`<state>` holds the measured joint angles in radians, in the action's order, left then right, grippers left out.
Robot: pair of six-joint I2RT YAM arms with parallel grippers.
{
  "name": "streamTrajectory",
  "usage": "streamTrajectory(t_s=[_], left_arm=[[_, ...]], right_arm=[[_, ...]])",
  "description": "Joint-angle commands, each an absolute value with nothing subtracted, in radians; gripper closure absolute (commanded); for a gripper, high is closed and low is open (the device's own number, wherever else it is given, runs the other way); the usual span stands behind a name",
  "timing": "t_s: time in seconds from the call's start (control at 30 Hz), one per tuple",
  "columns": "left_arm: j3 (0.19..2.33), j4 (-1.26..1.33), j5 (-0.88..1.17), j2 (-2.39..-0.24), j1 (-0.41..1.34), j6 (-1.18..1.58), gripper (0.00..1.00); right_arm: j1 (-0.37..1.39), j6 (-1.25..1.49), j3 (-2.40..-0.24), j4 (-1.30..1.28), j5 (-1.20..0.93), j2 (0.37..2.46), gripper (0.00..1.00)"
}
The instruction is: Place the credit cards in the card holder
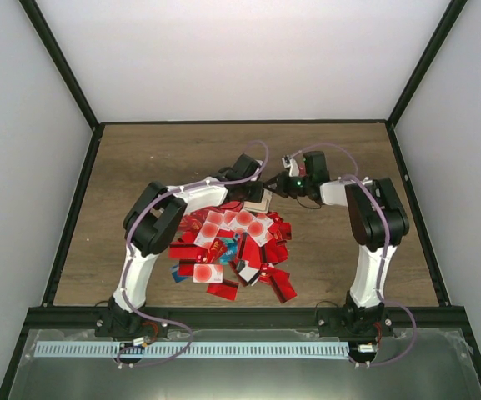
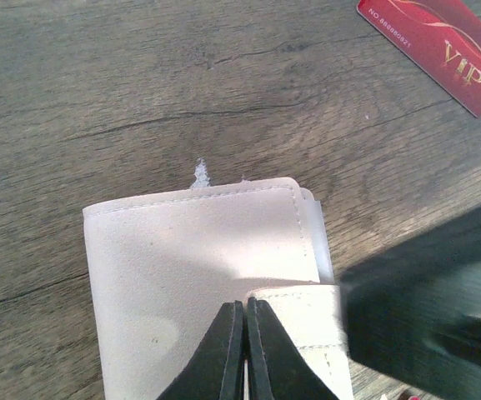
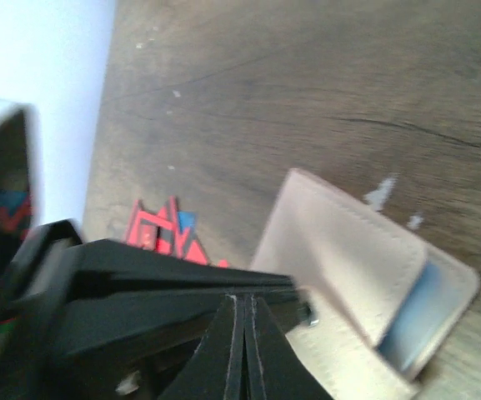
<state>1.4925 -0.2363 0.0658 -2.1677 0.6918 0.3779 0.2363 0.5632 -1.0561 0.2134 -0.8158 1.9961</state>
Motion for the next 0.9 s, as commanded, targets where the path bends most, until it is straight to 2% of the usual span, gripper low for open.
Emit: streamTrajectory(t_s=[0.0, 0.17, 0.33, 0.47, 0.7, 0.87], left_arm=[[1.39, -0.455, 0.117, -2.245, 0.696, 0.376, 0.96], [1.366, -0.439, 0.123, -2.229, 0.693, 0.371, 0.96], [1.336, -0.421, 0.134, -2.221, 0.686, 0.368, 0.96], [1.322, -0.404, 0.157, -2.236, 0.683, 0.368, 0.96], [1.321, -0.396, 0.187, -2.266, 0.683, 0.366, 0.96], [1.324, -0.418, 0.2, -2.28, 0.683, 0.358, 0.96]], right_arm=[[0.23, 0.591, -1.034, 0.213, -0.856, 1.881, 0.99], [0.23, 0.62, -1.009, 0.227, -0.854, 1.856, 0.99], [0.244, 0.633, -1.008, 0.238, -0.846, 1.959, 0.99], [0.285, 0.573, -1.061, 0.126, -0.769, 2.089, 0.99], [0.342, 0.488, -1.136, -0.061, -0.583, 2.128, 0.99], [0.382, 0.426, -1.269, -0.259, -0.425, 2.147, 0.99]])
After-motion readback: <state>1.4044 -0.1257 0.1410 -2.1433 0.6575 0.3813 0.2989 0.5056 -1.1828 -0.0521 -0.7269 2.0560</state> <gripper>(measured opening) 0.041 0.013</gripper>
